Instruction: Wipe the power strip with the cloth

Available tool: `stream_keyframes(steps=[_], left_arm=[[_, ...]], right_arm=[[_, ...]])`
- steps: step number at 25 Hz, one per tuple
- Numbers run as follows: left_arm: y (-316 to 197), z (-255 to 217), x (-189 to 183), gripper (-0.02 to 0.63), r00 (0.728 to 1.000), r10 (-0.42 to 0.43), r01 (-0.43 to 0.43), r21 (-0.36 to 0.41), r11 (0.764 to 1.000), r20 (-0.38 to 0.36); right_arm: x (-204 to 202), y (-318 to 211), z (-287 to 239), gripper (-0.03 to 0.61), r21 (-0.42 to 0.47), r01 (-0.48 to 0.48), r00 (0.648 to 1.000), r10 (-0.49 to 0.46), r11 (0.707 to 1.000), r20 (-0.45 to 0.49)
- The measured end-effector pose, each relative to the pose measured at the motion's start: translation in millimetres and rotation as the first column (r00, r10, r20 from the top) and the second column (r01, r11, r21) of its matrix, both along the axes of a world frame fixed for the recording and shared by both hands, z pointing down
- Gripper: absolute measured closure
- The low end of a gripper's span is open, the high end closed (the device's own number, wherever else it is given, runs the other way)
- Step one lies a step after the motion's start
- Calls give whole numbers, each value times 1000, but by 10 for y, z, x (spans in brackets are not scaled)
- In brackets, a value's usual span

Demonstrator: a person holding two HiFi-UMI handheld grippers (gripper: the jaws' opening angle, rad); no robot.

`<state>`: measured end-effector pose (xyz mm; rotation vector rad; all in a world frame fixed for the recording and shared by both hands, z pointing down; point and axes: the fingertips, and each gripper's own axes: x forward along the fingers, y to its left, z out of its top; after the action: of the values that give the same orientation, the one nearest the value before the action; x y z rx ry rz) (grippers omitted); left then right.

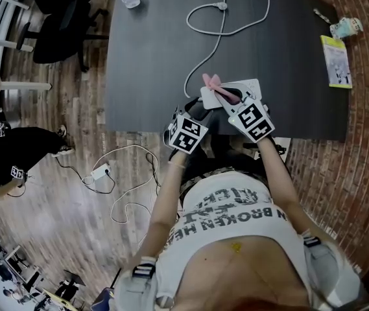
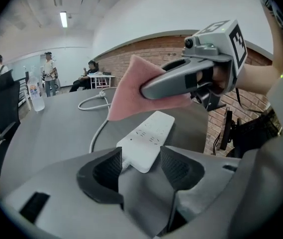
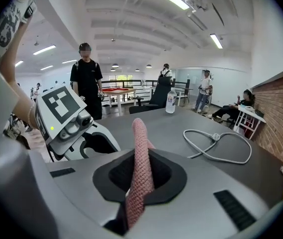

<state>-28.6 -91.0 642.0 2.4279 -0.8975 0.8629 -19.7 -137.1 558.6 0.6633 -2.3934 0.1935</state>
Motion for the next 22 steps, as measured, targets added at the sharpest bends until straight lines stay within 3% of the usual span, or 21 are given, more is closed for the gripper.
stream_keyframes(steps=[10, 22], left_arm=[[0, 355, 4, 345, 982, 109, -102, -51, 993, 157], [-54, 592, 35, 339, 954, 194, -178, -87, 980, 227]], right_arm=[[-125, -7, 310, 561, -67, 62, 996, -66, 996, -62], [-282, 76, 741, 561, -185, 163, 970, -192, 969, -150]])
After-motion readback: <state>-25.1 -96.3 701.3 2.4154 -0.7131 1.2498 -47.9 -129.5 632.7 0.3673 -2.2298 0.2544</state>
